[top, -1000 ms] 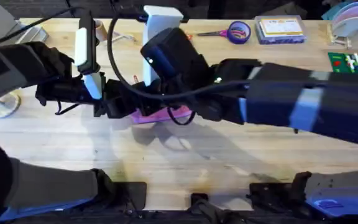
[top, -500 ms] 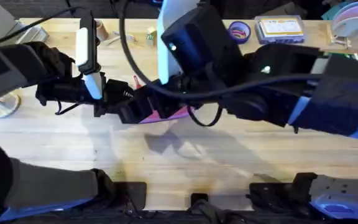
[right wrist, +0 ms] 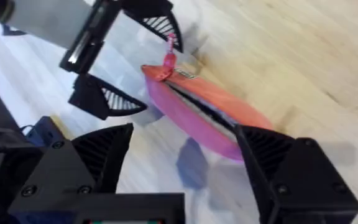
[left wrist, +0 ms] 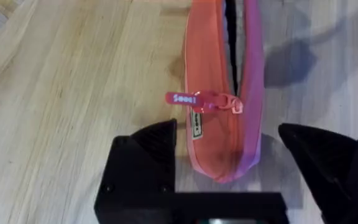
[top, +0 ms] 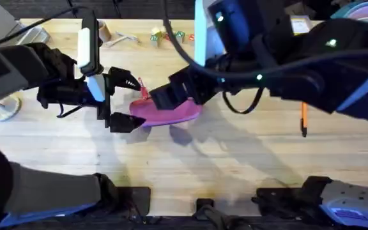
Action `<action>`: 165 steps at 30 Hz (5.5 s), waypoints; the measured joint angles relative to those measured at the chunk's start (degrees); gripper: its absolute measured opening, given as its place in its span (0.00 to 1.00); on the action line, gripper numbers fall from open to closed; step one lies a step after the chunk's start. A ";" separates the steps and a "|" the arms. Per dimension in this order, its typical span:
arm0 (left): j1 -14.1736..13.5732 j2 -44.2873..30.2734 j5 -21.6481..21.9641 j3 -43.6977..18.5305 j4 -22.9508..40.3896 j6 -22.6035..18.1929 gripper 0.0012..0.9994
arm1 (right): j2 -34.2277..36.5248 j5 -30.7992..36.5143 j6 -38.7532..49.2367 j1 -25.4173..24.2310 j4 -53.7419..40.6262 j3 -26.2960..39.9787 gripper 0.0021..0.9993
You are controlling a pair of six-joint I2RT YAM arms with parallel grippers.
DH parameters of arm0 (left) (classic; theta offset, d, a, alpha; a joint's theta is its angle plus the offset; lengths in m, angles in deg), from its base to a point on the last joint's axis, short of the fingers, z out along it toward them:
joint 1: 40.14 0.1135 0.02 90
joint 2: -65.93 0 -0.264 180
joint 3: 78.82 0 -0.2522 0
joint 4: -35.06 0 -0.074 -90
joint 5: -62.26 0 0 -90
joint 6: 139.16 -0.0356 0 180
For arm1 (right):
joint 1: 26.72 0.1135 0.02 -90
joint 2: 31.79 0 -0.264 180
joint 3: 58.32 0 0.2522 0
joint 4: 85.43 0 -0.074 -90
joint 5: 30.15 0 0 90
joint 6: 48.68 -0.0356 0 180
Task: Unzip the bag, pick up the pens from the table one at a time and place them inside, then zip the bag closed.
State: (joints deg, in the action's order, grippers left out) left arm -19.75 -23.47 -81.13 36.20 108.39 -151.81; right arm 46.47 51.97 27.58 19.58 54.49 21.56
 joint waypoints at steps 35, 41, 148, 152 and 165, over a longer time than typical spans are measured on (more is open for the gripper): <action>8.76 11.58 -0.98 0.00 12.90 -0.37 0.99 | 0.00 -0.50 58.47 -4.10 -5.85 5.34 0.90; 8.76 11.58 -0.98 0.00 12.90 -1.96 0.99 | 0.17 -2.89 58.54 -4.08 -7.81 5.34 0.04; 8.76 11.58 -0.98 0.00 12.42 -2.16 0.99 | 2.84 -8.90 31.01 -14.26 -6.11 5.73 1.00; 8.76 11.58 -0.98 0.00 12.41 -2.16 0.99 | -0.62 -8.91 26.31 -19.22 -11.44 5.73 1.00; 8.76 11.58 -0.99 0.00 12.30 -2.17 0.99 | -13.81 -3.32 20.45 -31.51 -24.55 5.73 1.00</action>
State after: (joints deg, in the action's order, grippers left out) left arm -10.99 -11.89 -82.12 36.20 120.70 -153.98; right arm 32.66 48.64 48.03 -11.93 29.94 27.30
